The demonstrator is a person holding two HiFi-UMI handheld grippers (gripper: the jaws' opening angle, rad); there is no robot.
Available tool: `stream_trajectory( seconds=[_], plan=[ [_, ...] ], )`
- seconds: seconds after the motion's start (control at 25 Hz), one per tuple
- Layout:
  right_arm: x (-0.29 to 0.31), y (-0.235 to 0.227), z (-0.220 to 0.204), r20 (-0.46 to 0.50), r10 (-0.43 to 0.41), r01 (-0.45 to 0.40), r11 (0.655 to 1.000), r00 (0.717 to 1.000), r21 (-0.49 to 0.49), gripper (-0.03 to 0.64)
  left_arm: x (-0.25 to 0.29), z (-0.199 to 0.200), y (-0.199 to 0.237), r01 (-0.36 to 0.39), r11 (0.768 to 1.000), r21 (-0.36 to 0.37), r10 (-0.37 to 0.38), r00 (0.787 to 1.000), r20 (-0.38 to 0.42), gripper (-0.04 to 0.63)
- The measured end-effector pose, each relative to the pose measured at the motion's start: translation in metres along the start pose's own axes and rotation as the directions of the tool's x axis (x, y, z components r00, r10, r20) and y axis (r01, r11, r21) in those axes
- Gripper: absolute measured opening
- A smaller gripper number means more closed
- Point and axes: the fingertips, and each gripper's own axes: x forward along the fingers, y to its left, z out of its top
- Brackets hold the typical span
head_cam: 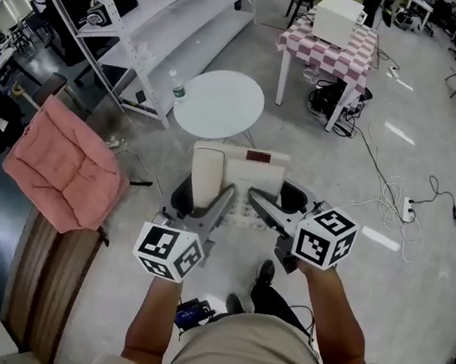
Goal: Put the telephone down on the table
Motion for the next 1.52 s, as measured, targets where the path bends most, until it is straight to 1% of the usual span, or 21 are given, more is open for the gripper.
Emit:
stream_trajectory(
  seconds=[0.32,0.48,0.72,1.0,1.24,1.4,1.52],
  plan=[
    [0.017,-0.052,0.033,-0.011,0.032,-0.031,0.999,0.999,0.005,0.249,0.06,0.01,0.009,-0.031,1.0,0.0,0.031,1.0,-0.004,0.322],
    [0.024,-0.082,0.047,-0.007,0.053,-0.053,0.999,0.999,0.012,0.249,0.093,0.011,0.011,-0.049,0.999,0.014,0.049,0.999,-0.006,0.322],
    [0.035,-0.13,0.061,-0.01,0.071,-0.07,0.997,0.997,0.04,0.249,0.144,0.007,0.016,-0.061,0.998,0.03,0.062,0.998,-0.029,0.322],
    [0.051,-0.161,0.075,-0.025,0.088,-0.086,0.995,0.996,0.048,0.249,0.177,0.007,0.027,-0.086,0.996,0.018,0.087,0.996,-0.037,0.322],
    [0.072,-0.184,0.083,-0.022,0.081,-0.079,0.995,0.996,0.067,0.249,0.206,0.008,0.046,-0.074,0.997,0.03,0.075,0.996,-0.044,0.322],
    [0.094,-0.201,0.087,-0.032,0.051,-0.049,0.996,0.998,0.068,0.249,0.226,0.004,0.068,-0.049,0.999,0.008,0.049,0.997,-0.055,0.322],
    [0.115,-0.213,0.094,-0.033,0.017,-0.015,0.997,0.999,0.073,0.249,0.245,0.006,0.089,-0.014,1.0,0.0,0.014,0.998,-0.063,0.322]
  ],
)
